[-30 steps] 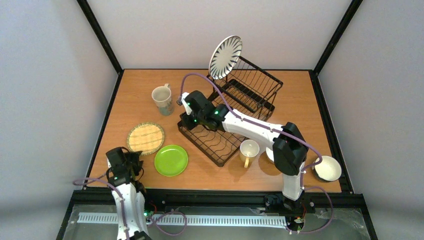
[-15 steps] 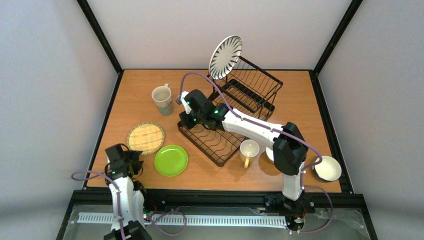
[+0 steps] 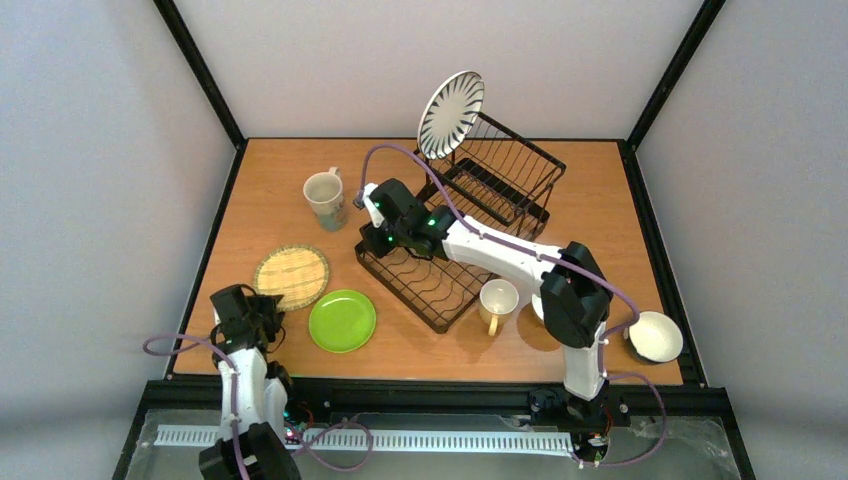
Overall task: Load the mixed dishes into the dish rack
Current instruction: Grab the plate from the center of the board.
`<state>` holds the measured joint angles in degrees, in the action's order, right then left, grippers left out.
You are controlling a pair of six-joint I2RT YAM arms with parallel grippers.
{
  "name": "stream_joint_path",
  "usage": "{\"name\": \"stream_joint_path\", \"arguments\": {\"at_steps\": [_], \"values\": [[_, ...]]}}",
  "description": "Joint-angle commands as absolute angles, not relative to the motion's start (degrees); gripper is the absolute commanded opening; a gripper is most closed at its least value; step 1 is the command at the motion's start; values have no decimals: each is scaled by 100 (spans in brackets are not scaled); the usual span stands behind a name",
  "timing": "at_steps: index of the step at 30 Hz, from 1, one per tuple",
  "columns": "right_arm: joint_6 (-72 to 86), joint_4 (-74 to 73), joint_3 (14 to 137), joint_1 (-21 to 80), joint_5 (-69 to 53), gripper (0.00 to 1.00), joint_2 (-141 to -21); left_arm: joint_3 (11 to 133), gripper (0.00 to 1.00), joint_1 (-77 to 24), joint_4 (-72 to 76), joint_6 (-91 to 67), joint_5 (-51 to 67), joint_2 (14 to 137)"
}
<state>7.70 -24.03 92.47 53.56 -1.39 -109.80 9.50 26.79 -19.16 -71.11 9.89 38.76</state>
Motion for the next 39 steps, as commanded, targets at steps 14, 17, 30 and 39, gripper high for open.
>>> {"name": "stream_joint_path", "arguments": {"at_steps": [14, 17, 30, 39], "values": [[742, -2348, 9246, 5256, -230, 91, -11303, 117, 43, 2715, -1206, -6999, 920, 4369], [759, -2347, 9254, 5256, -244, 91, -11294, 168, 29, 2714, -1238, -6975, 953, 4411], [781, -2456, 9287, 5251, -247, 91, -11069, 658, 0, 2716, -2208, -6852, 921, 3770], [815, -2629, 9459, 5251, -207, 91, -10885, 1532, 0, 2709, -2713, -6463, 966, 3542]]}}
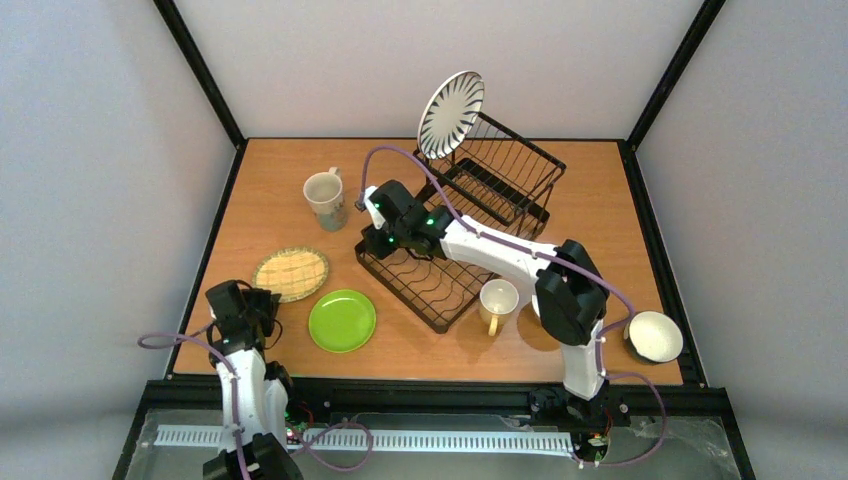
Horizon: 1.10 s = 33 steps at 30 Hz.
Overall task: Load the mixed dishes into the dish rack
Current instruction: Grab the plate from the center of the board, then pass from the left arm to the right
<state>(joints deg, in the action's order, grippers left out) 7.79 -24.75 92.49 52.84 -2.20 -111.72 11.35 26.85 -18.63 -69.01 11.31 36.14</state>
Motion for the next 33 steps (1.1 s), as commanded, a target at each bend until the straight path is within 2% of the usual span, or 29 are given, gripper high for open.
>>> {"name": "stream_joint_path", "arguments": {"at_steps": [1, 14, 17, 22, 33], "values": [[824, -2647, 9491, 5255, -217, 91, -10877, 1623, 0, 2708, -2750, -6397, 967, 3527], [913, -2826, 9745, 5273, -376, 92, -10928, 2135, 0, 2716, -2420, -6256, 1382, 3546], [980, -2788, 9754, 5273, -483, 97, -10966, 2266, 0, 2716, -2376, -6245, 1423, 3476], [1078, -2762, 9760, 5282, -611, 99, -11043, 2363, 0, 2716, -2235, -6337, 1495, 3393], [1301, -2660, 10140, 5275, -1191, 99, -11296, 2757, 0, 2716, -2184, -6635, 1932, 3197]]}}
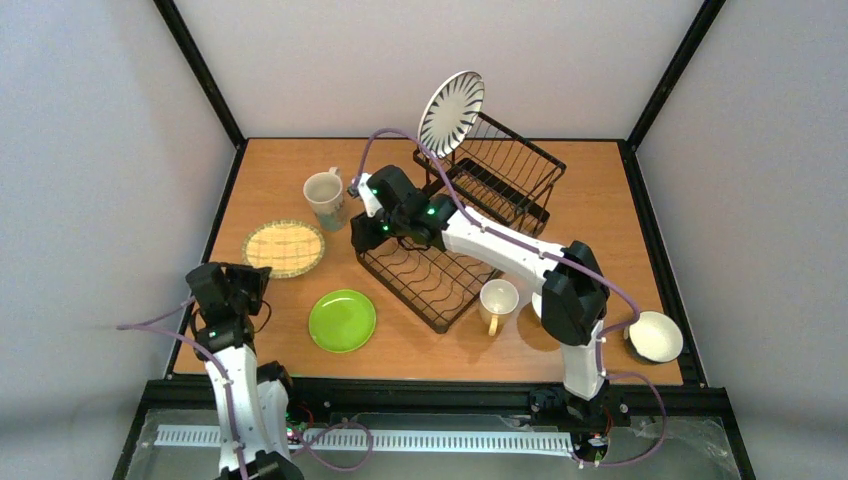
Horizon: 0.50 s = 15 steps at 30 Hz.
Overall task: Load the mixed dishes into the dish rack
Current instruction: Pass from the left arm to the right
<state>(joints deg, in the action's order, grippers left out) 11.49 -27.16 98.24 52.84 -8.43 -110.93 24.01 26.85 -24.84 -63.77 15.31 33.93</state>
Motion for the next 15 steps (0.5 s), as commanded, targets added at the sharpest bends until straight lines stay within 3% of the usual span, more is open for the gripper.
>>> {"name": "stream_joint_path", "arguments": {"at_steps": [1, 15], "values": [[1318, -2669, 10215, 5278, -1233, 99, -11328, 2770, 0, 2716, -2134, -6713, 1994, 3158], [1680, -2865, 11246, 5263, -1518, 99, -11632, 3109, 0, 2637, -2194, -7202, 2423, 2665]]}}
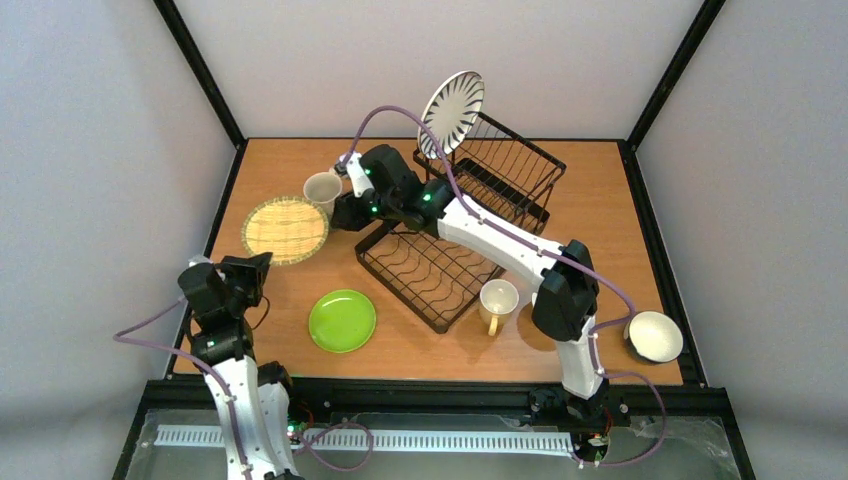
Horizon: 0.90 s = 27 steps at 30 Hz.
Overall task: Load the mixed dishes into the dish rack
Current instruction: Pass from the left arm to the right
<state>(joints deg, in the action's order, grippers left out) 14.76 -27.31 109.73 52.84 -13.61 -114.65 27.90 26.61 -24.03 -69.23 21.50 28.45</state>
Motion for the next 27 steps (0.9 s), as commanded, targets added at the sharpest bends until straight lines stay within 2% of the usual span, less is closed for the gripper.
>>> {"name": "stream_joint_path", "arguments": {"at_steps": [1, 27], "values": [[1710, -2873, 11276, 5264, -1528, 99, -11644, 3103, 0, 2625, -2175, -7237, 2449, 2630], [2364, -2718, 11940, 5066, -1927, 99, -12080, 2898, 0, 2342, -1361, -8074, 2927, 2270]]}}
